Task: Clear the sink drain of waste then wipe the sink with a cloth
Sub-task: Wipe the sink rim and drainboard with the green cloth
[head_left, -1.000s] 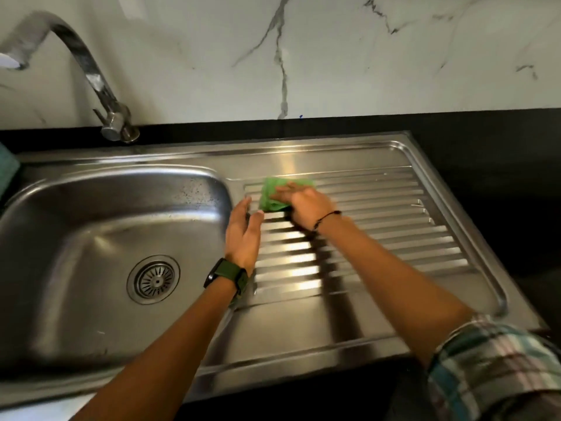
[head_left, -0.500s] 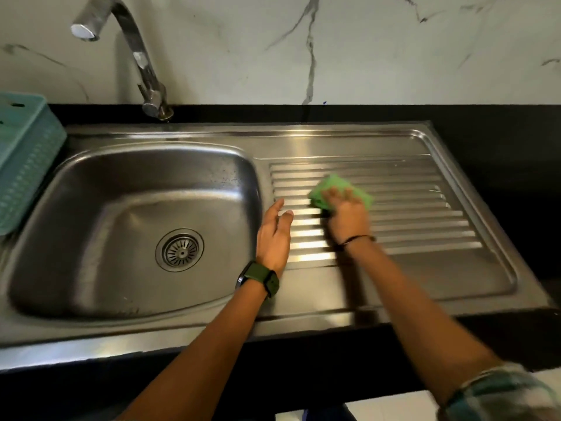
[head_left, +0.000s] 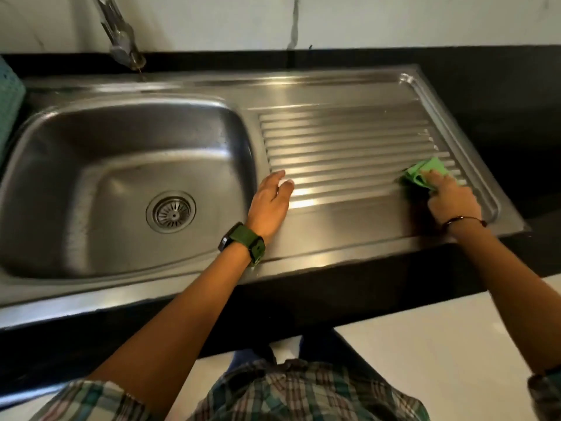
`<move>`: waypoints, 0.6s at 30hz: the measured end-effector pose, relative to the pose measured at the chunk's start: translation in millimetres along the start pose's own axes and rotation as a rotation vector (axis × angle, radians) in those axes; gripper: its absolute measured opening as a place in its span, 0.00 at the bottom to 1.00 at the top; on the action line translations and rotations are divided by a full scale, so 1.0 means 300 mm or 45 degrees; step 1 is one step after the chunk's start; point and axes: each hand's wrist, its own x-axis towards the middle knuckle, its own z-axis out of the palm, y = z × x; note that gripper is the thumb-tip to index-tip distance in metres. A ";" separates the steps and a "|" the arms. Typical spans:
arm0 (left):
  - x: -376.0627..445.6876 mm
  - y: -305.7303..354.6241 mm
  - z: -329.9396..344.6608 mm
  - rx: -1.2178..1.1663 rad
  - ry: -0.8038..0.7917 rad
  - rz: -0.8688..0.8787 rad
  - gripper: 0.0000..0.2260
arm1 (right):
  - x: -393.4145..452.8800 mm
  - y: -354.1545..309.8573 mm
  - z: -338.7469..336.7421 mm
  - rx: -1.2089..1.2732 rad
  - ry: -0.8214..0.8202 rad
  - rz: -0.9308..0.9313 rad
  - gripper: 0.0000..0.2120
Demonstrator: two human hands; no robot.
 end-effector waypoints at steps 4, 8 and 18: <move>-0.052 -0.020 -0.010 -0.020 -0.036 -0.014 0.18 | -0.092 -0.058 0.045 0.001 0.096 0.025 0.24; -0.082 -0.028 -0.025 -0.003 -0.103 -0.016 0.19 | -0.245 -0.245 0.119 0.042 0.113 -0.108 0.25; -0.226 -0.001 -0.067 0.440 -0.141 0.050 0.14 | -0.411 -0.372 0.158 0.051 -0.363 -1.048 0.30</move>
